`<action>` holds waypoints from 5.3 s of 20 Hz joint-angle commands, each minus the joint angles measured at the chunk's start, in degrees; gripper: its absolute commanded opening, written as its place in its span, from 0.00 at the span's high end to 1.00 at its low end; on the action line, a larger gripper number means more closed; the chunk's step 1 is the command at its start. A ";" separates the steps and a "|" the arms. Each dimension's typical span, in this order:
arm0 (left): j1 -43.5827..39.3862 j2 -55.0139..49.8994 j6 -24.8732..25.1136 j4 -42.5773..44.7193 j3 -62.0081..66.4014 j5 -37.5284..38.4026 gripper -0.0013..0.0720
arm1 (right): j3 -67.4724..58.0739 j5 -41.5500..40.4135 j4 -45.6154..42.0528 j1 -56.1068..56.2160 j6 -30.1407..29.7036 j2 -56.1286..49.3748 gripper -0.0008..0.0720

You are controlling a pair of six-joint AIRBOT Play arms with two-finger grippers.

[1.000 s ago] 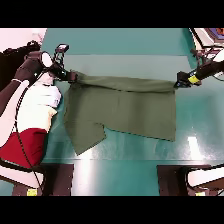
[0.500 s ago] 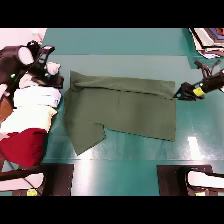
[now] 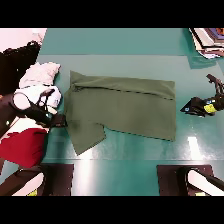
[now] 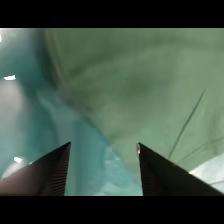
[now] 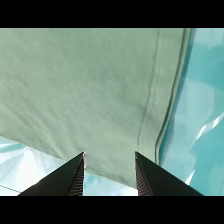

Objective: Fold the shirts.

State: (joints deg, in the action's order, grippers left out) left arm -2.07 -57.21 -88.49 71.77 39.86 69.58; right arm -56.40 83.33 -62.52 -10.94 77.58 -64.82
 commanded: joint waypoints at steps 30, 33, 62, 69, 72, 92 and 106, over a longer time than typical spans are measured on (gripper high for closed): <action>0.09 2.03 0.44 -10.97 0.33 -9.29 0.95 | 22.29 -2.80 -2.95 -7.23 -2.21 -2.10 0.37; 0.09 2.03 0.42 -10.97 0.33 -10.19 0.95 | 23.26 -5.95 -2.91 -2.01 -2.21 -4.22 0.37; -4.35 11.06 -10.10 2.67 6.51 -14.14 0.95 | -11.80 1.51 -10.56 8.17 1.05 -1.88 0.97; -0.39 -8.41 -5.77 -3.58 10.95 -30.88 0.95 | -28.06 -1.29 -5.88 8.09 1.05 -23.67 0.97; -0.39 -14.67 -5.77 -6.56 15.47 -32.59 0.94 | -33.73 -1.29 -0.79 8.09 1.05 -30.34 0.71; -5.99 -18.99 2.69 -15.19 25.59 -14.82 0.95 | -15.06 -4.35 13.66 -0.63 -13.49 -33.90 0.41; -28.94 -50.75 1.20 -17.09 56.06 -15.76 0.95 | -37.66 5.05 29.99 8.26 -8.15 -20.74 0.97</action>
State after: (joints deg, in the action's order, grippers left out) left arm -27.53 -101.30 -86.15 55.00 89.06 52.69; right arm -90.19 88.18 -35.90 -5.74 67.55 -89.25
